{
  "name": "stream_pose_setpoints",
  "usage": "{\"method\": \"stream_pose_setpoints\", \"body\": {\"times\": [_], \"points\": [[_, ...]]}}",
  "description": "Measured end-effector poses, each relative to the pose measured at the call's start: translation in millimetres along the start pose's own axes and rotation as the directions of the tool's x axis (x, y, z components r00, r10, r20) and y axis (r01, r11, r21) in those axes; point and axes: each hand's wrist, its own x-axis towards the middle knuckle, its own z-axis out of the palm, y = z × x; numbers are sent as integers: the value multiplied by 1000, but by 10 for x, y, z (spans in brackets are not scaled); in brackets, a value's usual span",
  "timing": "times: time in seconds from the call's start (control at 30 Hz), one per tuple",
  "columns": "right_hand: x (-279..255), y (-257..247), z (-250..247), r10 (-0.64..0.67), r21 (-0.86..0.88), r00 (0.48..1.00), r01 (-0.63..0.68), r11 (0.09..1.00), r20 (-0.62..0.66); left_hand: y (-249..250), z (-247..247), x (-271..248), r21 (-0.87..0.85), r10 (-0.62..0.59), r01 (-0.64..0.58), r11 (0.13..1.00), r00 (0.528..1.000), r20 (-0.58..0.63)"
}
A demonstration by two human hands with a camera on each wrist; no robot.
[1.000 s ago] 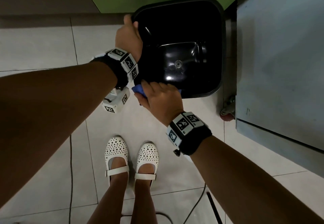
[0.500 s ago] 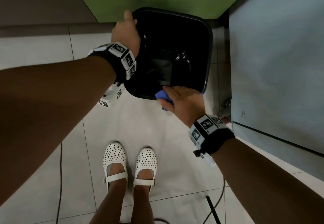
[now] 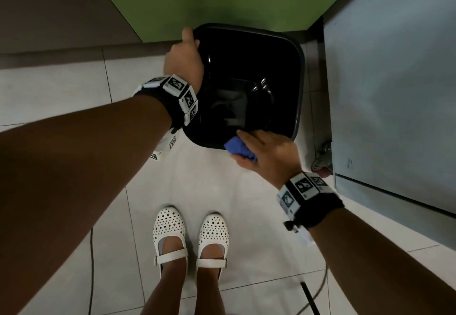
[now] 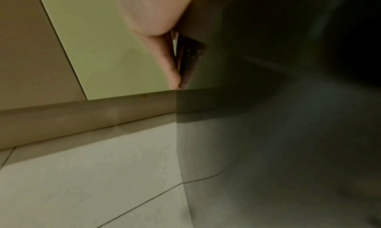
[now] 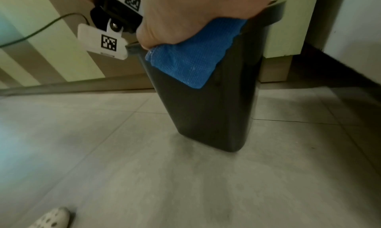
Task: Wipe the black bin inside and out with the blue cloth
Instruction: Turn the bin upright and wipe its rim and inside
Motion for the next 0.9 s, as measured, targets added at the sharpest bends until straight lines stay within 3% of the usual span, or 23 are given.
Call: {"method": "stream_pose_setpoints", "body": {"times": [0.17, 0.47, 0.57, 0.73, 0.83, 0.9], "points": [[30, -64, 17, 47, -27, 998, -46, 999, 41, -122, 12, -93, -131, 96, -101, 986, 994, -43], [254, -738, 253, 277, 15, 959, -277, 961, -54, -662, 57, -502, -305, -158, 127, 944, 984, -79], [255, -792, 267, 311, 19, 949, -310, 950, -46, -647, 84, -470, -243, -80, 59, 968, 994, -79], [66, -504, 150, 155, -14, 988, -155, 988, 2, -590, 72, -321, -39, 97, -98, 994, 995, -21], [-111, -185, 37, -30, -16, 999, 31, 999, 30, -613, 40, -297, -37, 163, -163, 986, 987, -2], [-154, -93, -8, -77, -29, 994, 80, 996, 84, -588, 20, -290, -48, 164, -163, 985, 986, 13]]}}
